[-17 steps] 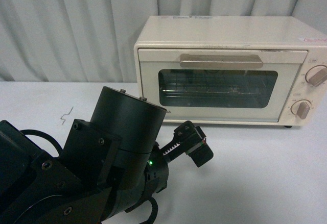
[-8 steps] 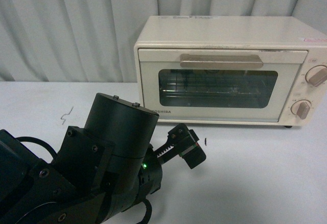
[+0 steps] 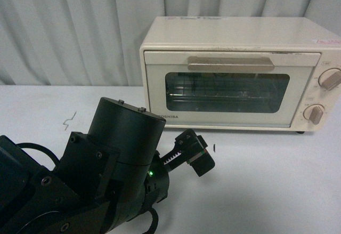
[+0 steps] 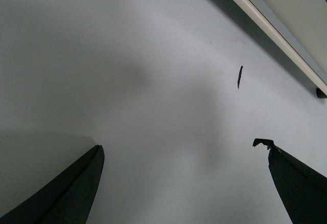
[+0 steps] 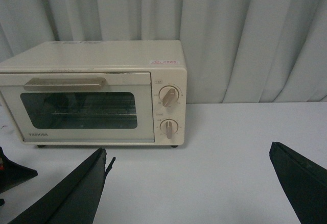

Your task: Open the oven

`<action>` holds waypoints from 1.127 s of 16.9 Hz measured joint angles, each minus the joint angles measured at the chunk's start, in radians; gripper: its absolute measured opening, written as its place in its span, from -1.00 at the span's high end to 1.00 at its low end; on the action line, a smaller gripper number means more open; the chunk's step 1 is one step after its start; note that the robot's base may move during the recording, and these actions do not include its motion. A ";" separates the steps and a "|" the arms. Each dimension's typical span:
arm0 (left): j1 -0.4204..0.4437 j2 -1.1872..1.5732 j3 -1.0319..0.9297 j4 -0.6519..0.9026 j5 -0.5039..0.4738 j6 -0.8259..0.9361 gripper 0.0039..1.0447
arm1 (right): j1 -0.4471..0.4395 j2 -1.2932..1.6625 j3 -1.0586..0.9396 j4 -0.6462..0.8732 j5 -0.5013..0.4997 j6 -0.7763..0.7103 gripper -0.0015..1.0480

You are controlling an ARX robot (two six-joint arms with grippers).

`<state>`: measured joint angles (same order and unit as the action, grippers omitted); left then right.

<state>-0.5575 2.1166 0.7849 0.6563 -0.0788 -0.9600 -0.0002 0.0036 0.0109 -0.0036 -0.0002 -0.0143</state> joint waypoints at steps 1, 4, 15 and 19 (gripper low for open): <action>0.000 0.000 0.000 0.000 0.000 0.000 -0.88 | 0.000 0.000 0.000 0.000 0.000 0.000 -0.87; 0.000 0.000 0.000 0.000 0.000 0.000 -0.88 | 0.000 0.000 0.000 0.000 0.000 0.000 -0.87; 0.000 0.000 -0.002 0.001 0.000 0.001 -0.88 | 0.120 1.345 0.801 0.511 0.202 -0.147 -0.87; 0.000 0.000 -0.002 0.001 0.000 0.001 -0.88 | 0.143 1.395 0.846 0.501 0.178 -0.232 -0.87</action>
<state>-0.5575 2.1166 0.7834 0.6575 -0.0784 -0.9592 0.1429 1.3983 0.8574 0.4973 0.1776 -0.2462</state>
